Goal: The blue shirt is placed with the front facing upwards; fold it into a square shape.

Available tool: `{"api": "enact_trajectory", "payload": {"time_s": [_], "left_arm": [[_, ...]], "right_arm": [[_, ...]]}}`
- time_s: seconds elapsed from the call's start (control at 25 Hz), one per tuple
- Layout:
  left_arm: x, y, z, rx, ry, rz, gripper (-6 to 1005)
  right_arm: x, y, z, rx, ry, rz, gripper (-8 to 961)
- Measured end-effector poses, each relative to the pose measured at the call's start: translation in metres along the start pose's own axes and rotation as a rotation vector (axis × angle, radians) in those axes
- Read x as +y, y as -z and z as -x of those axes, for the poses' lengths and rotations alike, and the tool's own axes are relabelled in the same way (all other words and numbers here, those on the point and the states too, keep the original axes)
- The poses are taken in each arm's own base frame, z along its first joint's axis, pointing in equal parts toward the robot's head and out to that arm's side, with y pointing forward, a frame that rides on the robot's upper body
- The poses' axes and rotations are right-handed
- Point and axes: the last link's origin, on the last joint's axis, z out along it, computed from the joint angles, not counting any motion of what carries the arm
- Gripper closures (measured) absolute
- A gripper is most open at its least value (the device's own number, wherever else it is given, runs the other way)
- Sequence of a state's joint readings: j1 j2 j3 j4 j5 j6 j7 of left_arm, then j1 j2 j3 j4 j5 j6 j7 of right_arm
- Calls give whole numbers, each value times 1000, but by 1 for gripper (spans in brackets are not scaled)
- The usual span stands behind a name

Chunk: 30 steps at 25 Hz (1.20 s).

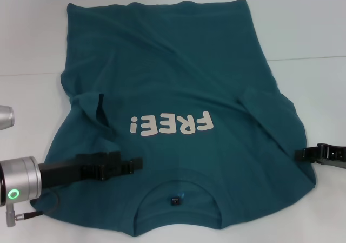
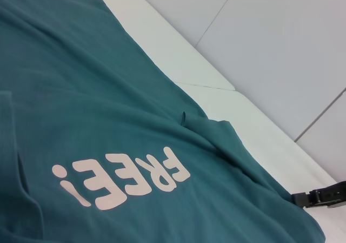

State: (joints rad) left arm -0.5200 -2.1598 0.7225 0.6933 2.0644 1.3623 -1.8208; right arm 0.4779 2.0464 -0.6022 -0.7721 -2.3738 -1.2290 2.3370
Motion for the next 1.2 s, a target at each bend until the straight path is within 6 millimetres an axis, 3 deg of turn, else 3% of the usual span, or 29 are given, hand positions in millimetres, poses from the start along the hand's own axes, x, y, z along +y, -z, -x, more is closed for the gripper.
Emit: {"api": "enact_trajectory", "payload": {"time_s": [0.24, 0.68, 1.2], "left_arm": [[0, 0, 0, 0, 0, 0, 121], [-1, -1, -1, 2, -3, -7, 122], [-2, 0, -2, 6, -1, -11, 122]], "right_arm": [[-2, 0, 1, -11, -4, -9, 648], [-2, -1, 4, -13, 6, -16, 937], [12, 1, 3, -35, 60, 85, 932]]}}
